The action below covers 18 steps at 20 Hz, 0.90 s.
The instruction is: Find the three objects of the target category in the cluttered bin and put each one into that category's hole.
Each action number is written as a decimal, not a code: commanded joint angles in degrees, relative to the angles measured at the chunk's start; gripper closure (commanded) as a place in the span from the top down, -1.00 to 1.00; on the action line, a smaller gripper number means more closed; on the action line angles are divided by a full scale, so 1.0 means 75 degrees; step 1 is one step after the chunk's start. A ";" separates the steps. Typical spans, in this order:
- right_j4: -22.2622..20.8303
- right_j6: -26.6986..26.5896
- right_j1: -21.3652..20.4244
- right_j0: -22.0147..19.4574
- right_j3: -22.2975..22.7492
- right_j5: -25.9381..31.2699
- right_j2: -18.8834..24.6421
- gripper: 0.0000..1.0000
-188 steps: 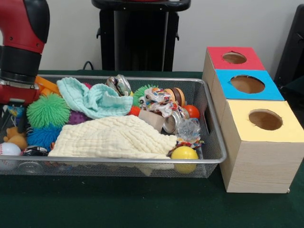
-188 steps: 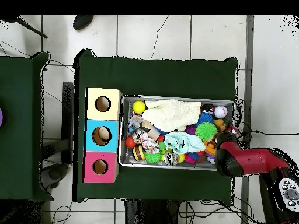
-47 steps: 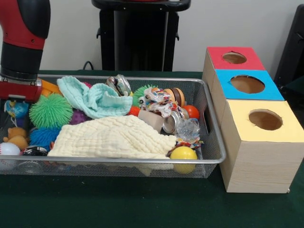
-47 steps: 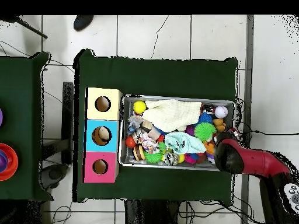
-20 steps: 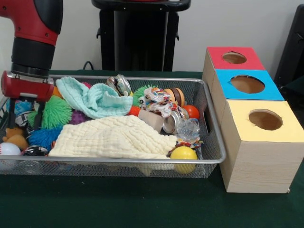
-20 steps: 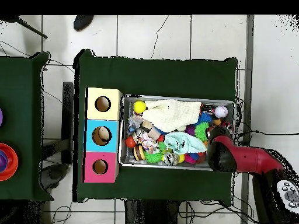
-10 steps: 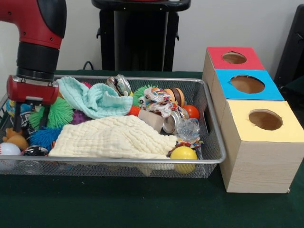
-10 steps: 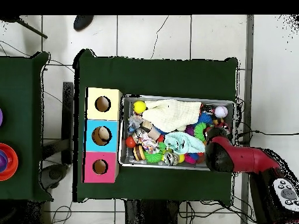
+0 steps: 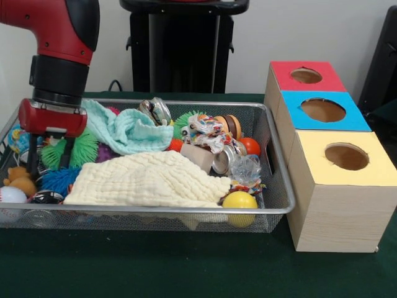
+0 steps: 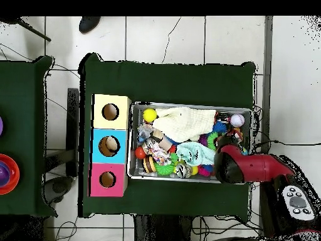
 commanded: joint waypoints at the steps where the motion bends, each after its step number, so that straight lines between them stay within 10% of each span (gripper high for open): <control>1: -0.0652 0.0414 0.0532 0.0508 -0.0420 0.0147 -0.0319 1.00; 18: -0.1270 0.0296 0.0643 0.0607 -0.0773 0.0245 -0.0601 1.00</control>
